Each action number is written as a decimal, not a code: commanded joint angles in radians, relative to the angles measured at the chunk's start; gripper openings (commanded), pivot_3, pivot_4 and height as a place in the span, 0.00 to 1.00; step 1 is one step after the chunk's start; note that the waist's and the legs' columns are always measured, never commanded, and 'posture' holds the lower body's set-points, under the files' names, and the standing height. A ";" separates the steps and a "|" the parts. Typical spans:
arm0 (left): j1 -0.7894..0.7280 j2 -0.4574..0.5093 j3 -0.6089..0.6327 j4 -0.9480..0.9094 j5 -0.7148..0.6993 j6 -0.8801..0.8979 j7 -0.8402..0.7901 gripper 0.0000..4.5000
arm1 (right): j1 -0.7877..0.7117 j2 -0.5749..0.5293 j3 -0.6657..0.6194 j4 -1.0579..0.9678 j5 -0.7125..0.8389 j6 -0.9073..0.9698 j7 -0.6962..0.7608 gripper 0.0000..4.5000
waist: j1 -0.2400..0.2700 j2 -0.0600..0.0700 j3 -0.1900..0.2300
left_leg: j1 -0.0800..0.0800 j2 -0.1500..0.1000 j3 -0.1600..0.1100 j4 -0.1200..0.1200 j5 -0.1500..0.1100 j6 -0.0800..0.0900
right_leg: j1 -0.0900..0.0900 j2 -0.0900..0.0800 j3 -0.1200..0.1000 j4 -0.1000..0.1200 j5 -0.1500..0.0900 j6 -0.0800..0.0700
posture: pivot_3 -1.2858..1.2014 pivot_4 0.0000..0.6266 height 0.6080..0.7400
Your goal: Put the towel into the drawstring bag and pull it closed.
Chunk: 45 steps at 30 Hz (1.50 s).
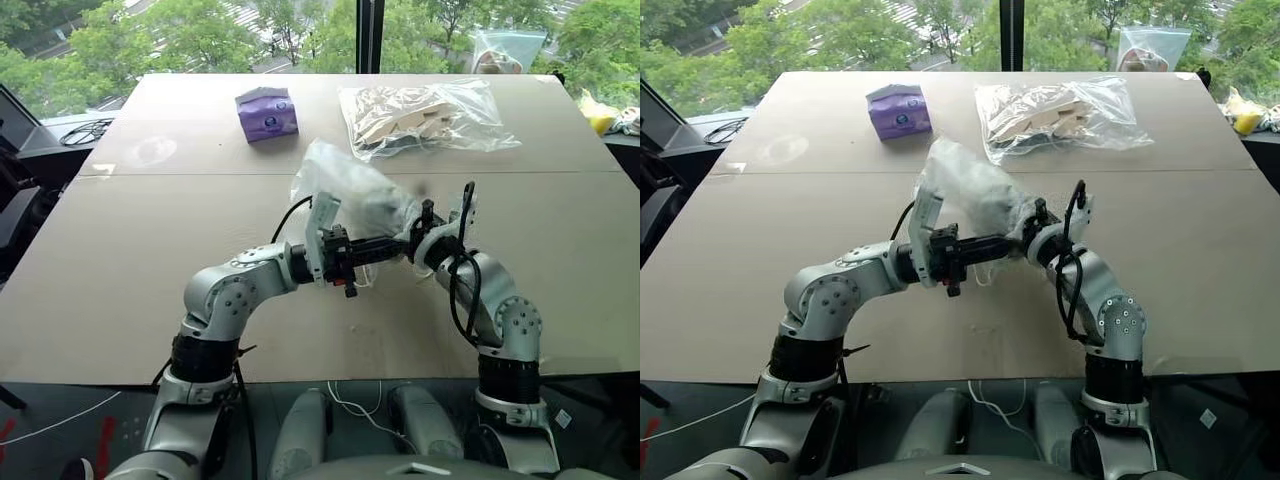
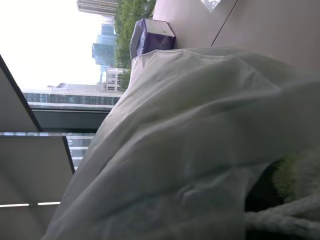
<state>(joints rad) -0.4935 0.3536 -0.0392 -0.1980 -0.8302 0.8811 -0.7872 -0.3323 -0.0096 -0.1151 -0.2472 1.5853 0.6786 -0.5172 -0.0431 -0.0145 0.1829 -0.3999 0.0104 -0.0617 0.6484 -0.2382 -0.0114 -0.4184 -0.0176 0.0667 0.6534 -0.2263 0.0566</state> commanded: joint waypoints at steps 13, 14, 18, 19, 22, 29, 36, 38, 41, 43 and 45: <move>-0.123 0.031 0.105 0.177 0.127 -0.228 -0.015 0.00 | 0.133 -0.390 0.021 -0.213 -0.196 0.149 0.515 0.60 | 0.001 0.000 0.000 | -0.001 0.000 0.001 0.000 0.000 0.000 | 0.000 0.000 0.001 -0.001 0.001 0.003 | 0.52 0.24 1.00; -0.119 0.026 0.102 0.169 0.125 -0.224 -0.010 0.00 | 0.141 -0.411 0.023 -0.237 -0.201 0.156 0.554 0.60 | 0.001 0.000 0.000 | -0.001 0.000 0.001 0.000 0.000 0.000 | 0.000 0.000 0.001 -0.001 0.001 0.003 | 0.52 0.24 1.00; -0.108 0.011 0.099 0.143 0.115 -0.207 0.004 0.00 | 0.140 -0.477 0.047 -0.241 -0.321 0.159 0.589 0.60 | 0.002 -0.001 0.000 | -0.001 0.000 0.001 0.000 0.000 0.000 | 0.000 0.000 0.001 -0.002 0.001 0.003 | 0.52 0.24 1.00; -0.107 0.009 0.099 0.139 0.113 -0.204 0.007 0.00 | 0.136 -0.486 0.061 -0.229 -0.361 0.163 0.586 0.60 | 0.002 -0.001 0.000 | -0.001 0.000 0.001 0.000 0.000 0.000 | 0.000 0.000 0.001 -0.002 0.001 0.003 | 0.52 0.24 1.00; -0.104 0.006 0.100 0.130 0.110 -0.191 0.009 0.00 | 0.126 -0.476 0.096 -0.205 -0.410 0.179 0.592 0.60 | 0.001 -0.001 0.000 | -0.001 0.000 0.001 0.000 0.000 0.000 | 0.000 0.000 0.001 -0.002 0.001 0.003 | 0.52 0.24 1.00; -0.100 0.008 0.097 0.112 0.102 -0.161 0.007 0.00 | 0.045 -0.406 0.226 -0.121 -0.653 0.148 0.632 0.60 | 0.002 -0.001 0.000 | 0.000 0.000 0.001 0.000 0.000 0.000 | 0.000 0.001 0.001 -0.001 0.001 0.003 | 0.52 0.24 1.00; -0.069 -0.002 0.083 0.058 0.083 -0.119 0.009 0.00 | -0.055 -0.268 0.251 -0.025 -0.803 0.079 0.670 0.48 | 0.001 -0.001 0.000 | -0.001 0.000 0.001 0.000 0.000 0.000 | -0.001 0.000 0.001 -0.001 0.001 0.003 | 0.52 0.24 1.00; -0.057 -0.007 0.080 0.038 0.076 -0.106 0.014 0.00 | -0.068 -0.235 0.249 -0.010 -0.825 0.074 0.680 0.30 | 0.001 -0.001 0.000 | -0.001 0.000 0.001 0.000 0.000 0.000 | -0.001 0.000 0.001 -0.001 0.001 0.003 | 0.52 0.24 1.00; -0.043 -0.011 0.078 0.020 0.069 -0.092 0.018 0.00 | -0.078 -0.195 0.254 0.004 -0.853 0.076 0.695 0.01 | 0.002 -0.001 0.000 | -0.001 0.000 0.000 0.000 0.000 0.000 | -0.001 0.000 0.000 -0.001 0.002 0.003 | 0.52 0.24 1.00; -0.036 -0.015 0.073 0.012 0.063 -0.083 0.017 0.00 | -0.096 -0.152 0.252 0.029 -0.870 0.066 0.698 0.01 | 0.001 -0.001 0.000 | -0.001 0.000 0.001 0.000 0.000 0.000 | -0.001 0.000 0.001 -0.001 0.002 0.003 | 0.52 0.24 1.00; -0.031 -0.018 0.064 0.009 0.059 -0.077 0.013 0.00 | -0.132 -0.082 0.233 0.079 -0.885 0.028 0.689 0.01 | -0.002 -0.001 0.000 | -0.001 0.000 0.001 0.000 0.000 0.000 | -0.001 0.000 0.001 -0.001 0.002 0.003 | 0.52 0.24 1.00</move>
<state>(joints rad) -0.5250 0.3422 0.0322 -0.1409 -0.7470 0.8020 -0.7634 -0.4251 -0.1286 0.1363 -0.1673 0.7056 0.7560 0.1675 -0.0447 -0.0154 0.1831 -0.4001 0.0107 -0.0608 0.6487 -0.2382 -0.0115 -0.4189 -0.0173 0.0673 0.6531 -0.2247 0.0596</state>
